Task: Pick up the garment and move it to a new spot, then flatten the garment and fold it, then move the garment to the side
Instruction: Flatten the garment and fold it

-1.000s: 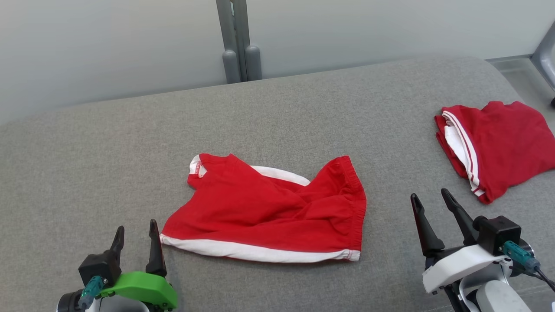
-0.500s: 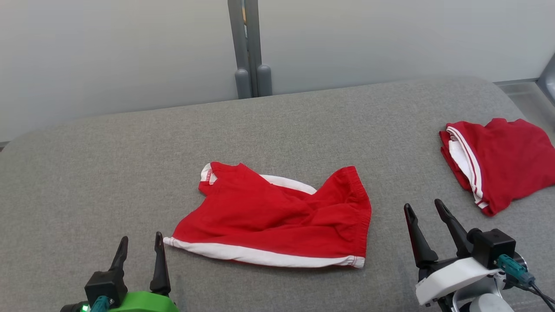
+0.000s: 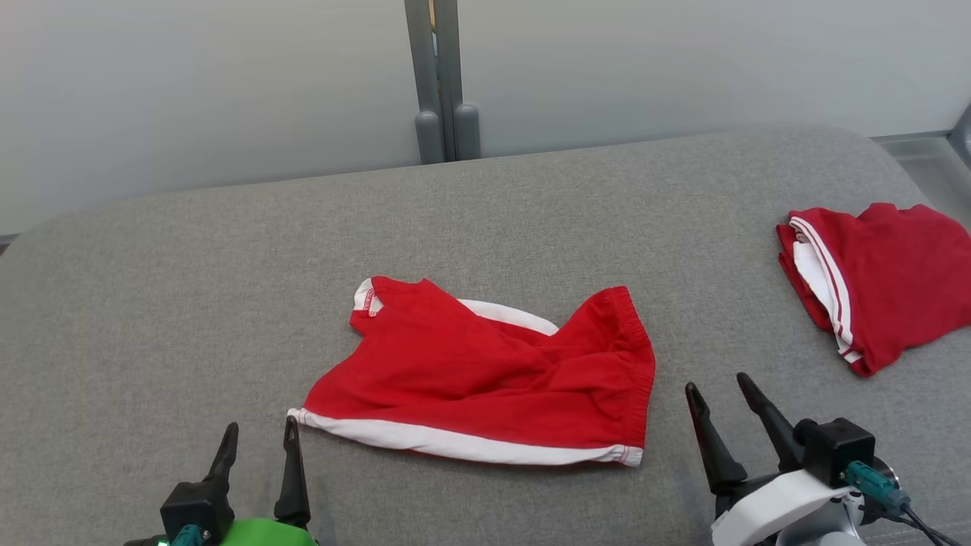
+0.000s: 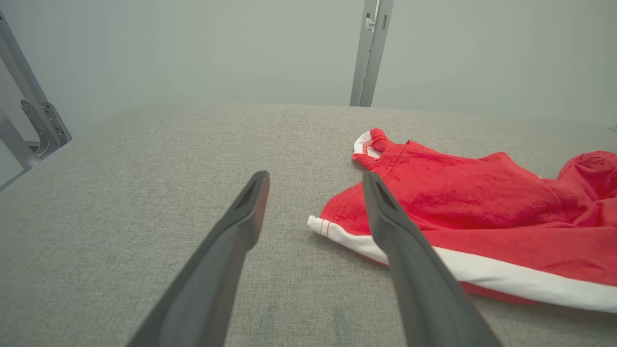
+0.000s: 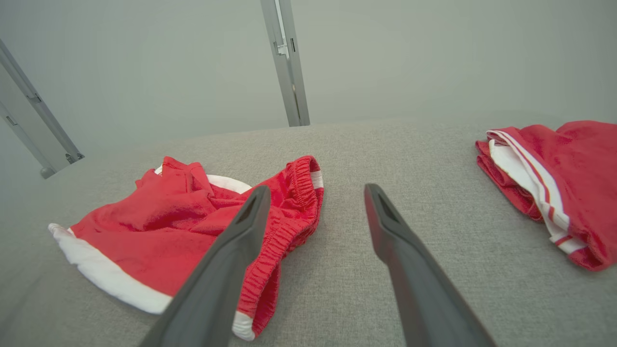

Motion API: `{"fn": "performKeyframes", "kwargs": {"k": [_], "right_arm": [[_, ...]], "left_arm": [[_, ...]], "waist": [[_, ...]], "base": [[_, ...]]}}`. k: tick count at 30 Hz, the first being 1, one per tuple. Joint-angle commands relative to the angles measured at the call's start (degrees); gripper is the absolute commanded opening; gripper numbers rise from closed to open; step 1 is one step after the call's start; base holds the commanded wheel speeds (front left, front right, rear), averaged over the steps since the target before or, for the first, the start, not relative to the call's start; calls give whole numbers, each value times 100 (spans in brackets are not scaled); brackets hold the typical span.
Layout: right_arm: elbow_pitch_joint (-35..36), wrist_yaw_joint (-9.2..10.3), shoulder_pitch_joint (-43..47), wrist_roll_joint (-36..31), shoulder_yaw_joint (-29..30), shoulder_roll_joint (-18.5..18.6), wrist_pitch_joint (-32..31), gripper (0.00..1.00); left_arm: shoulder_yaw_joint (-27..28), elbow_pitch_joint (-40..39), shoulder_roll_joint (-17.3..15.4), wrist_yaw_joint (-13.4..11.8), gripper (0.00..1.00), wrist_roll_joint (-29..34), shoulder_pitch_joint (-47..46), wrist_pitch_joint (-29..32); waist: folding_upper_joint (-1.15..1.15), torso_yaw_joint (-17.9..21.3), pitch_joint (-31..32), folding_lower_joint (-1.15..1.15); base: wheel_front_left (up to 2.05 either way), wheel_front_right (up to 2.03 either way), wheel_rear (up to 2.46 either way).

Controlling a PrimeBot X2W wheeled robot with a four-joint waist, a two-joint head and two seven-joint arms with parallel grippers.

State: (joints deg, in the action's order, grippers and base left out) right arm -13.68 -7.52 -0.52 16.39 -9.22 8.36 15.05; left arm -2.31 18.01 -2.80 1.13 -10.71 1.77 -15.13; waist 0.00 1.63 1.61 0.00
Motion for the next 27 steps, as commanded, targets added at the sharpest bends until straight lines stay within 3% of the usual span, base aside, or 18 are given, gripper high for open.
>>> {"fn": "performKeyframes", "kwargs": {"k": [1,13,27], "right_arm": [[-100,8,-21,116,-175,83,15,100],[-424,8,-494,744,-1188,449,15,100],[-422,8,-627,1253,-2098,772,15,100]], "left_arm": [[-70,54,-24,44,100,-59,-44,2],[-375,493,-25,237,100,-424,-711,1],[-273,871,-24,119,100,-505,-1193,2]], "waist": [[0,-42,-162,0],[0,-146,-935,0],[0,-85,-1308,0]], "base": [[0,0,0],[0,0,0],[0,0,0]]}}
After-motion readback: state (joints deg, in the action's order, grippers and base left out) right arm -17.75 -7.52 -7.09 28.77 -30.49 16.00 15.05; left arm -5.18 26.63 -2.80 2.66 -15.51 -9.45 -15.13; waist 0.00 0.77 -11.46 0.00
